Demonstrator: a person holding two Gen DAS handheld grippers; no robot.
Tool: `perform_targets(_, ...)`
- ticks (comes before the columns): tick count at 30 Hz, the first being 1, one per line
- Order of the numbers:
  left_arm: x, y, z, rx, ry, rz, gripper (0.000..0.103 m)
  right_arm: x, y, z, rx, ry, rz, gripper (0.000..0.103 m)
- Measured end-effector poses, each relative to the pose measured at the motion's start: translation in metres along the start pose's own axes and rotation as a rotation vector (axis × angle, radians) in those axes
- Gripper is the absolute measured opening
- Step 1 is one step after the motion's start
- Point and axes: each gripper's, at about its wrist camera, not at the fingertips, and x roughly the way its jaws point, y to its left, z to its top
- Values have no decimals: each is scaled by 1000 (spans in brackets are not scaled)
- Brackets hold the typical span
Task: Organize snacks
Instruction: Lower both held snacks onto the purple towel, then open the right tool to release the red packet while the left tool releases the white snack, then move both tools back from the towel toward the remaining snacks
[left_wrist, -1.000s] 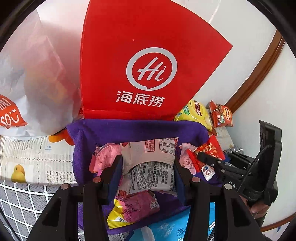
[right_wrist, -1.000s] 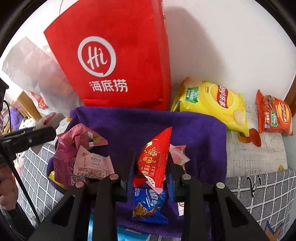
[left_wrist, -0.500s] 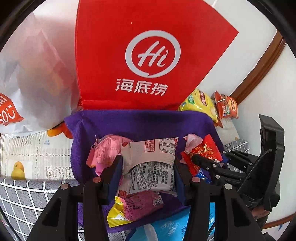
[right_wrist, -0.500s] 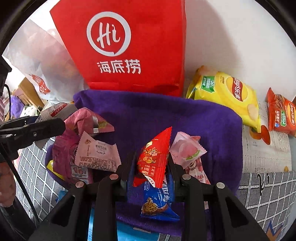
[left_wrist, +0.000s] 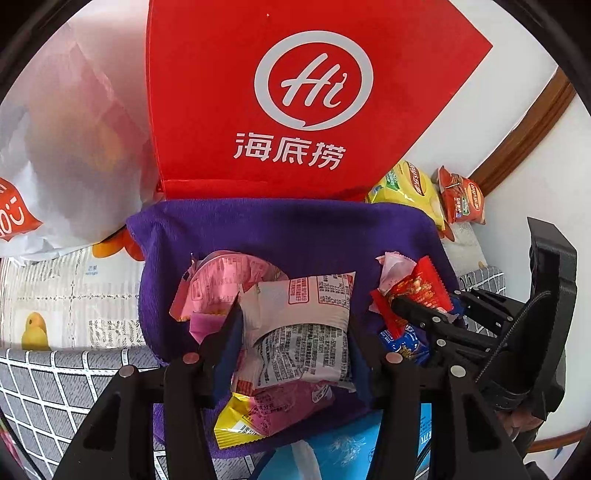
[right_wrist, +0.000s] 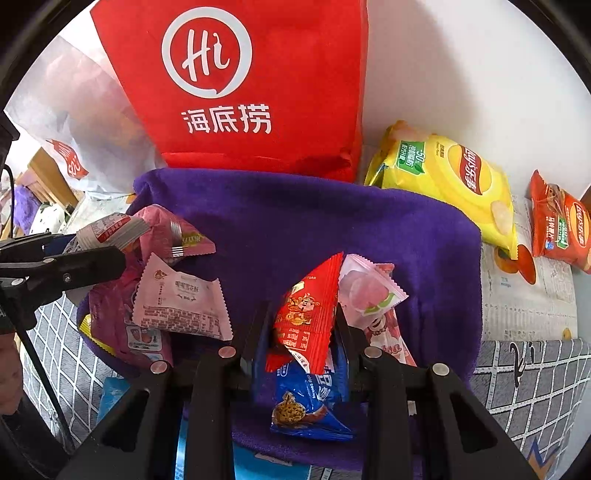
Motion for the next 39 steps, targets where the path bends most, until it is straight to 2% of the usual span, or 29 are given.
perform_targets(8,4,-2,-1,8,15,3,53,0,0,1,-1,-13,-14,31)
perform_targets(15,3,-3,-1,12,16,1,54,-18,-8,1,7,-50,-20,39)
perform_targets(21,-2,-5,-1,14,8,-54,65,-38,-16,3,38,-122,-17,46)
perform_targets(24,-8,-7,-1,9,-4,-88,71,-44,-19,5,68,-141,-7,47)
perform_targets(28,-16,-10,-2,20,-27,-76,75,-52,-20,5,86,-178,6,47)
perform_targets(39,-40,-17,-5,50,-52,-56,76,-85,-6,1,98,-271,-9,47)
